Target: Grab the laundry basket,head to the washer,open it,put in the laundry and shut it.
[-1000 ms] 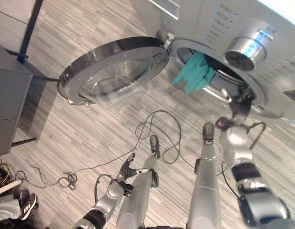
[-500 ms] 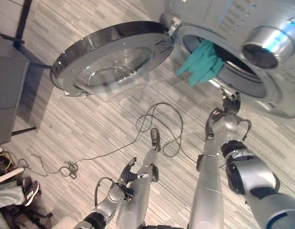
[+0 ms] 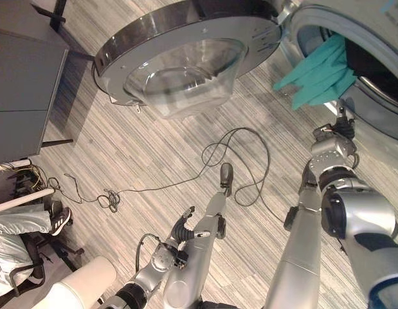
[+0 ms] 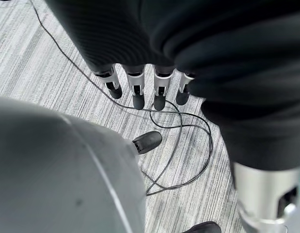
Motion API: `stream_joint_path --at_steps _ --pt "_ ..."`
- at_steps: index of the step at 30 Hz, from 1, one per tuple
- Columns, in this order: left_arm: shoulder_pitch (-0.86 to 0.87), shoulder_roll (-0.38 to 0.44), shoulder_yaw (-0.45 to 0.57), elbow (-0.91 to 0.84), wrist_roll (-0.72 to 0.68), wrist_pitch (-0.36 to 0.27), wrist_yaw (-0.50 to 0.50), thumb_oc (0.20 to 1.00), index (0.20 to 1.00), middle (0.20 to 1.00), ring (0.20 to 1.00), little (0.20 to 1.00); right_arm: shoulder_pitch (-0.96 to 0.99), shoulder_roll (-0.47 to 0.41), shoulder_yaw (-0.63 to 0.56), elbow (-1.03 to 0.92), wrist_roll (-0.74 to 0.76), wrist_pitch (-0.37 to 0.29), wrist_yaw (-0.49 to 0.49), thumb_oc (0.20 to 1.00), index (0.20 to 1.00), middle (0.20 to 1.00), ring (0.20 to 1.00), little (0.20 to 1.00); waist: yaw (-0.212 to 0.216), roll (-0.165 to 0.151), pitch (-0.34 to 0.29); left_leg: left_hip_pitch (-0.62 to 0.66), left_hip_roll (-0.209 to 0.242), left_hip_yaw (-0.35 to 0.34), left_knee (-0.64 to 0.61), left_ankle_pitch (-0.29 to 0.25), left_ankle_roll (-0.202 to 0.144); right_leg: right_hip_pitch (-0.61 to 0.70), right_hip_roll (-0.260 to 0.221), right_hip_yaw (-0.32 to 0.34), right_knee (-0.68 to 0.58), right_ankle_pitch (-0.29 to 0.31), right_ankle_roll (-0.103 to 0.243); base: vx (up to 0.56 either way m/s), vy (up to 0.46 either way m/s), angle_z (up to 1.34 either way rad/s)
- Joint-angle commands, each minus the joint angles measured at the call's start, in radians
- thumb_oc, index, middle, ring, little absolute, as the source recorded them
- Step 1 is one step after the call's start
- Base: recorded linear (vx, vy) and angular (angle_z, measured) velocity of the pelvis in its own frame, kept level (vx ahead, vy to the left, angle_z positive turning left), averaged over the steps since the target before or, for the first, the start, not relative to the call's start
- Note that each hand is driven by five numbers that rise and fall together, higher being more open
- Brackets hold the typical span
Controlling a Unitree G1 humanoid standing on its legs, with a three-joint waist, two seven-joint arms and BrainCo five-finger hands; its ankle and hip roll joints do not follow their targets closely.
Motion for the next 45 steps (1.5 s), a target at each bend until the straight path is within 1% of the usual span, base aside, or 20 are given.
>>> stream_joint_path --at_steps 1,4,8,11,14,17,21,22,23,30,33,36,37,38,39,40,41,42,43,45 --pt "-0.033 0.055 -0.049 -0.021 -0.016 0.001 -0.021 1.000 1.000 1.000 1.000 1.000 -0.075 -0.068 0.063 0.024 0.050 0.003 0.055 1.000 1.000 1.000 1.000 1.000 0.026 0.096 -0.014 -0.023 -0.003 -0.065 0.107 -0.132 -0.016 0.015 0.032 -0.021 -0.074 0.011 0.016 0.00 -0.046 0.09" --pt "-0.029 0.074 -0.055 -0.030 -0.019 0.002 -0.033 1.000 1.000 1.000 1.000 1.000 -0.138 -0.091 0.124 0.028 0.035 0.027 0.072 1.000 1.000 1.000 1.000 1.000 0.056 0.102 -0.033 -0.022 0.004 -0.081 0.096 -0.142 -0.022 0.012 0.032 -0.028 -0.054 -0.032 0.024 0.08 -0.032 0.15" --pt "-0.027 0.086 -0.061 -0.028 -0.027 0.003 -0.041 1.000 1.000 1.000 1.000 1.000 -0.190 -0.099 0.194 0.019 -0.006 0.049 0.083 1.000 1.000 1.000 1.000 1.000 0.075 0.101 -0.042 -0.030 0.014 -0.096 0.087 -0.131 -0.027 -0.003 0.032 -0.039 -0.034 -0.045 0.021 0.01 -0.044 0.12" --pt "-0.019 0.087 -0.060 -0.010 -0.074 0.011 -0.058 1.000 1.000 1.000 1.000 1.000 -0.237 -0.081 0.277 0.025 -0.068 0.079 0.086 1.000 1.000 1.000 1.000 1.000 0.090 0.080 -0.049 -0.025 0.026 -0.117 0.064 -0.117 -0.034 -0.005 0.042 -0.059 -0.022 -0.064 0.012 0.02 -0.054 0.10" --pt "-0.014 0.082 -0.046 -0.006 -0.125 0.009 -0.066 1.000 1.000 1.000 1.000 1.000 -0.261 -0.093 0.294 0.041 -0.087 0.091 0.087 1.000 1.000 1.000 1.000 1.000 0.095 0.078 -0.052 -0.020 0.029 -0.125 0.050 -0.111 -0.038 -0.005 0.043 -0.068 -0.020 -0.069 0.010 0.01 -0.038 0.08" --pt "0.002 0.079 -0.033 -0.027 -0.175 0.007 -0.072 1.000 1.000 1.000 1.000 1.000 -0.303 -0.170 0.309 0.044 -0.104 0.092 0.070 1.000 1.000 1.000 1.000 1.000 0.109 0.077 -0.060 -0.014 0.034 -0.143 0.029 -0.097 -0.043 -0.012 0.042 -0.075 -0.002 -0.086 0.009 0.01 -0.037 0.09" --pt "0.009 0.080 -0.021 -0.037 -0.206 0.007 -0.073 1.000 1.000 1.000 1.000 1.000 -0.336 -0.230 0.323 0.063 -0.120 0.098 0.050 1.000 1.000 1.000 1.000 1.000 0.116 0.079 -0.069 -0.012 0.035 -0.150 0.010 -0.089 -0.047 -0.021 0.039 -0.078 0.010 -0.098 0.007 0.02 -0.015 0.13" --pt "0.011 0.082 -0.019 -0.038 -0.204 0.005 -0.071 1.000 1.000 1.000 1.000 1.000 -0.347 -0.247 0.330 0.069 -0.128 0.103 0.046 0.357 0.357 0.357 0.357 0.357 0.118 0.079 -0.072 -0.008 0.036 -0.151 0.001 -0.086 -0.049 -0.020 0.040 -0.080 0.008 -0.100 0.007 0.04 0.000 0.14" --pt "0.014 0.079 -0.010 -0.036 -0.210 0.007 -0.066 1.000 1.000 1.000 1.000 1.000 -0.358 -0.273 0.333 0.075 -0.133 0.108 0.038 0.200 0.200 0.200 0.200 0.200 0.120 0.079 -0.076 0.000 0.037 -0.153 -0.015 -0.083 -0.051 -0.020 0.042 -0.079 0.008 -0.103 0.006 0.04 0.013 0.10" --pt "0.021 0.078 0.009 -0.035 -0.222 0.009 -0.054 1.000 1.000 1.000 1.000 1.000 -0.375 -0.320 0.331 0.052 -0.120 0.086 0.003 0.200 0.200 0.200 0.200 0.200 0.108 0.072 -0.078 0.043 0.042 -0.150 -0.050 -0.080 -0.053 -0.009 0.052 -0.071 0.012 -0.105 0.003 0.02 0.009 0.01" --pt "0.022 0.075 0.026 -0.037 -0.232 0.009 -0.047 1.000 1.000 1.000 1.000 1.000 -0.370 -0.327 0.314 0.024 -0.095 0.056 -0.017 0.200 0.200 0.200 0.200 0.200 0.097 0.056 -0.079 0.062 0.045 -0.140 -0.057 -0.088 -0.053 0.003 0.056 -0.074 0.003 -0.098 0.007 0.03 0.043 0.00" --pt "0.013 0.068 0.049 -0.015 -0.234 0.009 -0.033 1.000 1.000 1.000 1.000 1.000 -0.350 -0.338 0.285 -0.041 -0.046 0.004 -0.042 0.200 0.200 0.200 0.200 0.200 0.073 0.023 -0.081 0.080 0.052 -0.133 -0.055 -0.099 -0.051 0.025 0.063 -0.079 -0.012 -0.091 0.008 0.01 0.011 -0.01" --pt "0.013 0.068 0.050 -0.014 -0.234 0.009 -0.032 1.000 1.000 1.000 1.000 1.000 -0.345 -0.336 0.282 -0.045 -0.045 0.002 -0.044 0.200 0.200 0.200 0.200 0.200 0.073 0.023 -0.080 0.081 0.052 -0.133 -0.054 -0.100 -0.051 0.028 0.063 -0.079 -0.014 -0.091 0.008 0.04 0.017 -0.03" --pt "0.005 0.058 0.066 0.019 -0.233 0.012 -0.013 1.000 1.000 1.000 1.000 1.000 -0.320 -0.347 0.261 -0.142 -0.036 -0.061 -0.081 0.200 0.200 0.200 0.200 0.200 0.050 -0.003 -0.080 0.097 0.058 -0.129 -0.055 -0.106 -0.052 0.051 0.067 -0.084 -0.032 -0.084 0.009 0.02 0.010 -0.05" --pt "0.005 0.058 0.067 0.022 -0.232 0.010 -0.012 1.000 1.000 1.000 1.000 1.000 -0.312 -0.344 0.256 -0.152 -0.039 -0.063 -0.088 0.200 0.200 0.200 0.200 0.200 0.050 -0.004 -0.078 0.099 0.058 -0.129 -0.055 -0.106 -0.052 0.055 0.067 -0.084 -0.034 -0.083 0.009 0.03 0.022 -0.10" --pt "0.003 0.048 0.082 0.051 -0.225 0.016 0.003 1.000 1.000 1.000 1.000 1.000 -0.276 -0.362 0.224 -0.295 -0.079 -0.139 -0.154 0.200 0.200 0.200 0.200 0.200 0.024 -0.030 -0.081 0.111 0.059 -0.129 -0.054 -0.110 -0.052 0.082 0.073 -0.088 -0.058 -0.073 0.007 0.01 0.016 -0.12" --pt "0.005 0.050 0.081 0.054 -0.223 0.015 0.004 1.000 1.000 1.000 1.000 1.000 -0.252 -0.352 0.207 -0.324 -0.099 -0.139 -0.179 0.200 0.200 0.200 0.200 0.200 0.024 -0.032 -0.079 0.117 0.060 -0.130 -0.054 -0.110 -0.052 0.092 0.074 -0.091 -0.064 -0.072 0.007 -0.05 0.011 -0.09" --pt "0.014 0.042 0.092 0.075 -0.222 0.020 0.011 1.000 1.000 1.000 1.000 1.000 -0.220 -0.377 0.156 -0.450 -0.169 -0.195 -0.272 0.200 0.200 0.200 0.200 0.200 -0.001 -0.052 -0.079 0.119 0.061 -0.129 -0.046 -0.101 -0.052 0.111 0.071 -0.103 -0.086 -0.039 0.000 -0.06 0.001 -0.08" --pt "0.014 0.044 0.091 0.076 -0.221 0.020 0.012 1.000 1.000 1.000 1.000 1.000 -0.207 -0.371 0.146 -0.465 -0.182 -0.192 -0.287 0.200 0.200 0.200 0.200 0.200 -0.001 -0.054 -0.078 0.122 0.062 -0.130 -0.046 -0.101 -0.052 0.116 0.071 -0.105 -0.090 -0.038 0.000 -0.05 -0.002 -0.07" --pt "0.026 0.055 0.100 0.097 -0.215 0.028 0.022 1.000 1.000 1.000 1.000 1.000 -0.219 -0.418 0.081 -0.482 -0.252 -0.200 -0.420 0.200 0.200 0.200 0.200 0.200 -0.014 -0.073 -0.096 0.143 0.062 -0.136 -0.048 -0.110 -0.051 0.153 0.066 -0.113 -0.116 -0.035 0.001 0.04 0.002 -0.06"
